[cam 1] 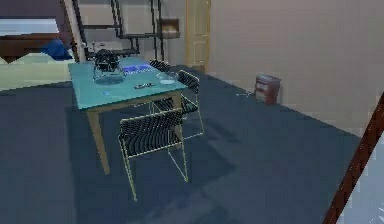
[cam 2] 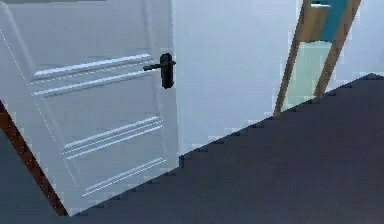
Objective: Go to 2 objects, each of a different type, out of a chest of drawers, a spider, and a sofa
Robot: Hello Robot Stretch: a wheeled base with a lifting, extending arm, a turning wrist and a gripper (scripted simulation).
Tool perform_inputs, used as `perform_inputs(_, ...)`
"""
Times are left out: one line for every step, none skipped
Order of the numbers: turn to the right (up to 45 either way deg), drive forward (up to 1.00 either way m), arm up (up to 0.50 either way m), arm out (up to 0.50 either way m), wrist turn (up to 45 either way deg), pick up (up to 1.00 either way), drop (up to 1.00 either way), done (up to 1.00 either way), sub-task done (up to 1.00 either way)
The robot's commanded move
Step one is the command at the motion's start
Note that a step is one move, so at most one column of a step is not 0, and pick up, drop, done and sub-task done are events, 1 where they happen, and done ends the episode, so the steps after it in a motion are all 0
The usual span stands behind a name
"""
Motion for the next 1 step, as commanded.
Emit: perform_inputs(-36.0,0.00,0.00,0.00,0.0,0.00,0.00,0.00,0.00)
